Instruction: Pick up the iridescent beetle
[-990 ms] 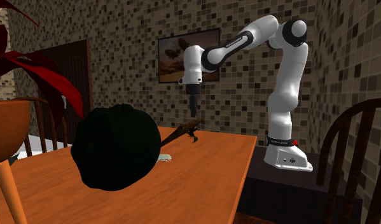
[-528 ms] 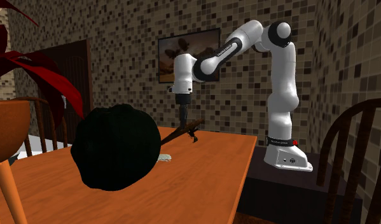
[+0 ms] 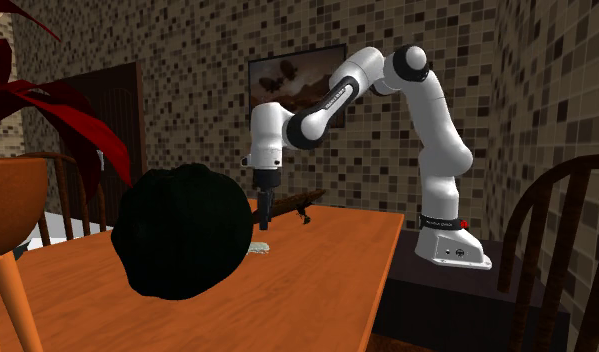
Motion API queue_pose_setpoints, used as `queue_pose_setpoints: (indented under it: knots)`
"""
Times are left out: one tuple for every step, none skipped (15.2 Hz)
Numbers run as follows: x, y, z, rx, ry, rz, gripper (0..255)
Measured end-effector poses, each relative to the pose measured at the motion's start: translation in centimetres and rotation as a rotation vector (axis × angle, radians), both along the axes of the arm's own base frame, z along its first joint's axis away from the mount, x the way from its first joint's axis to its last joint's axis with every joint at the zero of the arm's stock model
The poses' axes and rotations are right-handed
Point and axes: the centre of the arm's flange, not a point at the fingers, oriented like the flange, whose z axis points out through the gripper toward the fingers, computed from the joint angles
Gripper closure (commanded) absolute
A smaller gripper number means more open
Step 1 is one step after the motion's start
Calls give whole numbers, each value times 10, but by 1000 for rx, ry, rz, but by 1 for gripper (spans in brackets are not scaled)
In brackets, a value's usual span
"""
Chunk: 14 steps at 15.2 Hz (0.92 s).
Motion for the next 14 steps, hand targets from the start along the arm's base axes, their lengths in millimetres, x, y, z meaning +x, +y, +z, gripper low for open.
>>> queue_pose_setpoints:
  knots:
    - [1, 9, -6, 4, 0, 6, 0]
    - [3, 20, -11, 8, -2, 12, 0]
    - [5, 27, -15, 10, -3, 15, 0]
    - [7, 28, -20, 11, -3, 17, 0]
    - [8, 30, -25, 11, -3, 17, 0]
    - [8, 31, -30, 12, -3, 18, 0]
    - [8, 31, -36, 12, -3, 18, 0]
    - [9, 31, -40, 12, -3, 18, 0]
    - [9, 32, -45, 12, -3, 18, 0]
    - [8, 31, -52, 12, -3, 18, 0]
    - [8, 31, -55, 11, -3, 18, 0]
    - [9, 32, -57, 12, -3, 18, 255]
    - [9, 32, -57, 12, -4, 18, 255]
    - [9, 32, -58, 12, -4, 18, 255]
